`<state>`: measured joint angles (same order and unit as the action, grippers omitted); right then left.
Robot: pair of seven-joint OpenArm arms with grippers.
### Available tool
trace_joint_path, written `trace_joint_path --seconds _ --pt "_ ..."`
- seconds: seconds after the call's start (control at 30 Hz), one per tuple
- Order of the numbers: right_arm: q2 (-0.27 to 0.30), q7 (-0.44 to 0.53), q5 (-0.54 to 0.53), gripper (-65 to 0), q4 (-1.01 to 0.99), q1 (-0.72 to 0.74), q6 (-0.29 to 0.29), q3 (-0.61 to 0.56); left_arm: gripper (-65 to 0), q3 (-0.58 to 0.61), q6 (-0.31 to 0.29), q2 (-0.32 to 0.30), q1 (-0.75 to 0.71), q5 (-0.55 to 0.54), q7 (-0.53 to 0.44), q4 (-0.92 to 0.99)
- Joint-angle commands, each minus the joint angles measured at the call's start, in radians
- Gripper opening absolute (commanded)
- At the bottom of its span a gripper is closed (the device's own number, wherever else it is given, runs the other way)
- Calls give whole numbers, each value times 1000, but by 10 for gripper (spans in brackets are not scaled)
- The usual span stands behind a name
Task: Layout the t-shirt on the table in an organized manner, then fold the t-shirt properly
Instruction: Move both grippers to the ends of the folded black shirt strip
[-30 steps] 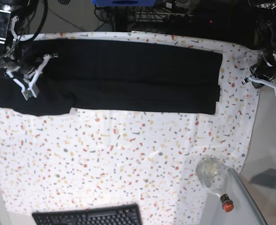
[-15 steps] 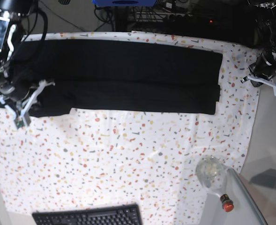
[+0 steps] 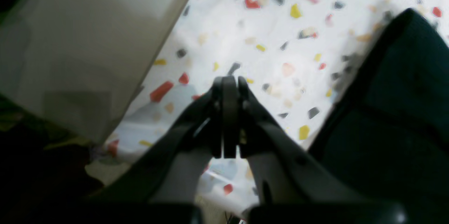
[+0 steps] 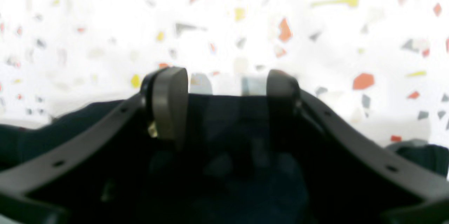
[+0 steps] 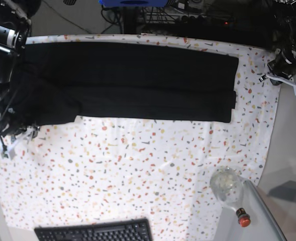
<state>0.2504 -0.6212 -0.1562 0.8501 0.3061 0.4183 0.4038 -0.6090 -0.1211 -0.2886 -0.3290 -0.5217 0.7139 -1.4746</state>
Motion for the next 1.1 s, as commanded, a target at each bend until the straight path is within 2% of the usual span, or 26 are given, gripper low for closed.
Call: trace_joint_path --seconds 0.0,0.1,0.23,0.33,0.4,0.5,0.73,0.93,1.07 --pt "19 21 -9 -338 -5 25 0 1 -650 -7 -2 -18 3 -2 -20 -16" --pt "30 53 -9 -338 -47 25 -8 1 -650 -7 -2 -18 3 -2 -20 -16" --pt "31 96 -9 -338 -85 20 -75 1 -650 -5 -2 -16 8 -2 -20 -16" --pt "31 102 -9 -357 -87 17 -81 1 -650 -5 -2 -16 8 -2 -20 -16" --pt "31 100 -9 -455 -87 17 -81 1 -650 -5 -2 -16 8 -2 -20 -16" --pt "28 100 -9 -650 -79 17 -80 1 -650 -5 -2 -18 5 -2 -20 -14" --pt "25 87 -12 -650 -64 18 -80 2 -650 -5 -2 -18 5 -2 -20 -14" --pt "11 -19 -15 -650 176 -54 -80 10 -650 -5 -2 -18 8 -2 -20 -14" --pt "0 -25 -15 -650 298 -101 -89 11 -650 -5 -2 -18 11 -2 -20 -14"
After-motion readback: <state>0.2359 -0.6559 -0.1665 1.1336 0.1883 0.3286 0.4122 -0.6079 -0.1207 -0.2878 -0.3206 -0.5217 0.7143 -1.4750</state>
